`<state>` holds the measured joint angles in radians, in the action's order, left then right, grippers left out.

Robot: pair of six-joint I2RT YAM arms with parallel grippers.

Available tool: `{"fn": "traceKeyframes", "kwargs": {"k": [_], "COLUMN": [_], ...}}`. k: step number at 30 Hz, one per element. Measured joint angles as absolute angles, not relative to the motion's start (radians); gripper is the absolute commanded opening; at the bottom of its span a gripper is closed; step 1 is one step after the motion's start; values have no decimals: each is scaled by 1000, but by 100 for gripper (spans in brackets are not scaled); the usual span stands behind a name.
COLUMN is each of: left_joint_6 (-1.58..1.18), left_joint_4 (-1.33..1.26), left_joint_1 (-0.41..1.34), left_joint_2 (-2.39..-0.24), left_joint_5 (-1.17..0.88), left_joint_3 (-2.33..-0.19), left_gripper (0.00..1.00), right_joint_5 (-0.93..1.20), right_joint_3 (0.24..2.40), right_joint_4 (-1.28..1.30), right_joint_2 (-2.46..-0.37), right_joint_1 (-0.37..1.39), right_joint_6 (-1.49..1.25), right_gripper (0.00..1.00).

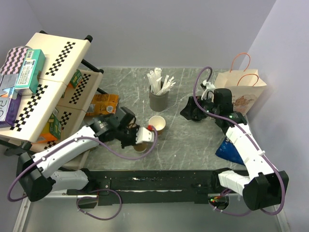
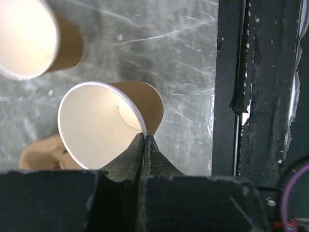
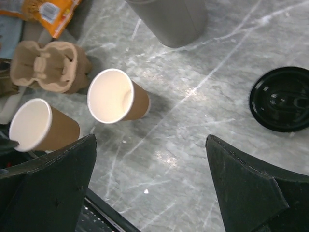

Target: Pack the takeout coffee

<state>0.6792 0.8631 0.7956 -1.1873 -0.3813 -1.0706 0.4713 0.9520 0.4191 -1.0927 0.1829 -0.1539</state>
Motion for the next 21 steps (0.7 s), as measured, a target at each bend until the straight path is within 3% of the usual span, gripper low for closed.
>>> {"fn": "traceKeyframes", "kwargs": {"k": [7,11,18,21], "left_joint_6": [690,677,661,656], "left_joint_4": [685,629,625,634], "left_joint_1": [915,939,944,944], "left_joint_2": [-1192,-1209,-1241,-1241], "left_joint_5": [-328,-316,-321,-327], "left_joint_3": [-936,-922,-923,-926], "left_gripper": [1,14,23,32], "right_joint_5": [428,417,408,408], "right_joint_3": [947,932,908,908], "right_joint_4": [456,466,478,480], "right_joint_2": [-1066,-1037,-1013,-1013], "right_joint_1": [154,145,138,134], "right_joint_6": [-116,-105,-95,-93], "right_gripper": [100,100,100,100]}}
